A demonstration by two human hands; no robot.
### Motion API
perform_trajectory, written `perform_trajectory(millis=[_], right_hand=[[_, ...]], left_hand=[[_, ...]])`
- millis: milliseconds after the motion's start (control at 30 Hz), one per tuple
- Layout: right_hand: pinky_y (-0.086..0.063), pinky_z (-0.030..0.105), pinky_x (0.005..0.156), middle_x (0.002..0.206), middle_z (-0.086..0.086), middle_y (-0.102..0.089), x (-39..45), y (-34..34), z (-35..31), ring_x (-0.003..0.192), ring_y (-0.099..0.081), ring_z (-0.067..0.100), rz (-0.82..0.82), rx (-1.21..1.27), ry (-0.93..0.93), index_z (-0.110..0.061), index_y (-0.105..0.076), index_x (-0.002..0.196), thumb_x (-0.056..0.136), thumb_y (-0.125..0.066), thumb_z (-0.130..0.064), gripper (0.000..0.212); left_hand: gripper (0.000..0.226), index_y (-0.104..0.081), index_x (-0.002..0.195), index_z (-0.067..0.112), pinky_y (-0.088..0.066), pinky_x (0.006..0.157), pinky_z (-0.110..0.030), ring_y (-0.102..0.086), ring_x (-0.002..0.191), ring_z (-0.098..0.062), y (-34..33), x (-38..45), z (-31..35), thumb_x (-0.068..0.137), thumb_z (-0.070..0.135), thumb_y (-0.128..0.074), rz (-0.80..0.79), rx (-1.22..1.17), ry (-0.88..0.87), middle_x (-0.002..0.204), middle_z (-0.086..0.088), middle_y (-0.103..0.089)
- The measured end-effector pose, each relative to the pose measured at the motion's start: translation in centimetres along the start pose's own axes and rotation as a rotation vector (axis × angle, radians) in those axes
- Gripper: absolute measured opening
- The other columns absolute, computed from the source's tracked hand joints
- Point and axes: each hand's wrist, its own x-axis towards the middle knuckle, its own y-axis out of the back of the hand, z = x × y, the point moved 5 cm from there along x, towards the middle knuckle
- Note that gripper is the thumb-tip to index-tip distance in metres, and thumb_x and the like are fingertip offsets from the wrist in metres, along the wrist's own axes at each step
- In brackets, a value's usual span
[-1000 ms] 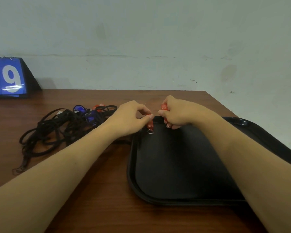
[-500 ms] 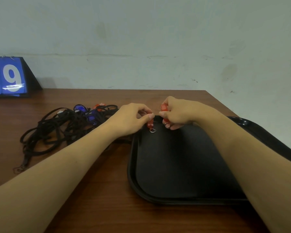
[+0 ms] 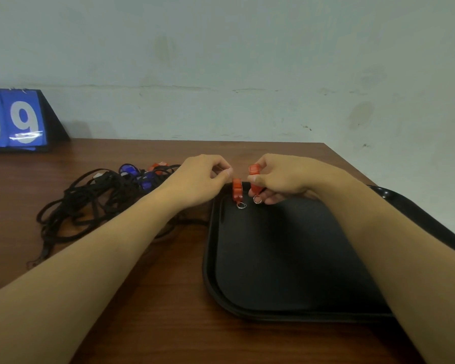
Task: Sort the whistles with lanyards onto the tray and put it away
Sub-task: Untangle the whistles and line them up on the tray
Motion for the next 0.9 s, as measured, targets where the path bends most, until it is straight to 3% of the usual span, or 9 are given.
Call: perform_trajectory(millis=[233,400,600,900], right_hand=[[-0.061,0.030,0.079,0.098,0.009,-0.073,-0.1,0.1,-0.2,0.084,-0.073,0.014,0.006,-0.007,-0.001,-0.012,-0.059,0.105,0.107,-0.049,-0.027,0.018],[-0.062,0.035,0.085,0.104,0.013,-0.071,0.0,0.3,-0.1,0.092,-0.076,0.018,0.033,-0.001,-0.003,-0.013,-0.056,0.103,0.105,-0.052,-0.030,0.018],[-0.062,0.031,0.081,0.108,0.013,-0.070,-0.4,0.0,0.0,0.088,-0.076,0.017,-0.009,0.017,-0.027,-0.014,-0.056,0.103,0.105,-0.053,-0.027,0.014],[-0.062,0.027,0.075,0.103,0.007,-0.071,-0.5,0.2,-0.2,0.081,-0.077,0.011,0.018,-0.035,-0.004,-0.021,-0.058,0.098,0.105,-0.054,-0.030,0.012]], left_hand=[[0.027,-0.066,0.124,0.023,-0.033,0.065,-0.008,-0.055,0.093,-0.004,1.6,0.0,-0.5,0.104,0.032,-0.049,0.056,0.053,0.001,0.105,0.012,-0.060],[0.026,-0.066,0.122,0.022,-0.033,0.064,-0.009,-0.055,0.093,-0.005,2.5,0.1,-0.9,0.104,0.030,-0.050,0.045,0.108,0.018,0.104,0.011,-0.059],[0.023,-0.068,0.117,0.023,-0.037,0.077,-0.020,-0.057,0.093,-0.006,3.3,-0.3,-1.7,0.103,0.031,-0.051,0.039,0.128,0.048,0.105,0.008,-0.063],[0.021,-0.069,0.113,0.025,-0.040,0.081,-0.023,-0.057,0.093,-0.008,3.0,-0.2,-2.1,0.102,0.031,-0.052,0.025,0.153,0.048,0.105,0.008,-0.064]])
